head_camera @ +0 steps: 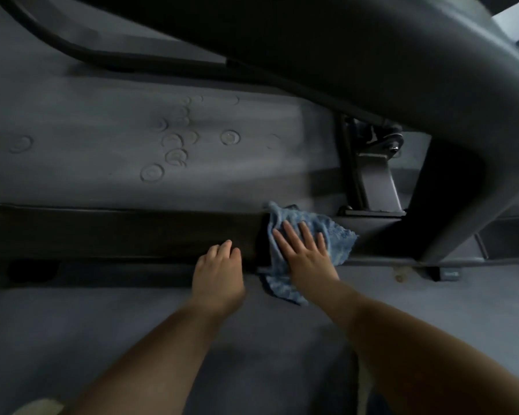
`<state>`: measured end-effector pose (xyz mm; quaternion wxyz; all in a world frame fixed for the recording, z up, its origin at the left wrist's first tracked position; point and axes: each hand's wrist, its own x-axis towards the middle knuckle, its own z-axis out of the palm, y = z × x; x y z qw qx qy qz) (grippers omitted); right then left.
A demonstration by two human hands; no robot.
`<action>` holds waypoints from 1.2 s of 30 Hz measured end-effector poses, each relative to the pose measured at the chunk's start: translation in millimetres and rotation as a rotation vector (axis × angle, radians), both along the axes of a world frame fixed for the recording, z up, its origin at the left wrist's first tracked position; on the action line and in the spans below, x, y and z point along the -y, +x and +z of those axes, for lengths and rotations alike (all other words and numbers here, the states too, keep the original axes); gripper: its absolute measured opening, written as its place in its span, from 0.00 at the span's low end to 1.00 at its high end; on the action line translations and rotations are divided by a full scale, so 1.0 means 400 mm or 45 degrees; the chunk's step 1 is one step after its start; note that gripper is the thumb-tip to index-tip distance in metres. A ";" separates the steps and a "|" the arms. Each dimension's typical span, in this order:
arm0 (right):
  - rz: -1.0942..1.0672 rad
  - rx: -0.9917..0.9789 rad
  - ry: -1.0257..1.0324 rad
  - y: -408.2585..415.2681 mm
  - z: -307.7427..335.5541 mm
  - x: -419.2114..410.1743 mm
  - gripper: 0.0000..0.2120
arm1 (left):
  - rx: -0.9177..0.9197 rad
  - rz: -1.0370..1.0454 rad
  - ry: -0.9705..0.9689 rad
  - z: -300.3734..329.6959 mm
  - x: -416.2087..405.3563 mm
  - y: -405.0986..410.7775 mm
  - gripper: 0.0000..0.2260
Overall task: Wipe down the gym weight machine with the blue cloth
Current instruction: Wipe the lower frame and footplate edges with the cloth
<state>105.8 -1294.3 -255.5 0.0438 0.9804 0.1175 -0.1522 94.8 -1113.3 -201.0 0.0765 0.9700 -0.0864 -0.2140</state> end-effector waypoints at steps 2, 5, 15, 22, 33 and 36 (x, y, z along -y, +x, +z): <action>-0.141 -0.046 -0.018 -0.018 0.020 0.062 0.29 | -0.014 -0.008 -0.005 0.002 0.002 0.003 0.23; -0.371 -0.014 -0.056 -0.032 0.026 0.146 0.32 | -0.052 -0.011 -0.051 0.006 0.016 0.002 0.24; -0.612 -0.118 -0.108 -0.026 0.025 0.376 0.39 | -0.085 -0.164 -0.102 0.003 0.074 0.009 0.26; -0.665 -0.152 -0.039 -0.037 0.032 0.305 0.45 | -0.086 -0.183 -0.032 0.008 0.055 0.038 0.26; -0.514 -0.027 0.152 0.037 0.015 0.192 0.33 | -0.162 -0.163 0.002 0.020 0.063 0.096 0.24; -0.696 0.017 0.135 0.062 0.008 0.249 0.31 | -0.184 -0.148 0.001 0.031 0.050 0.113 0.23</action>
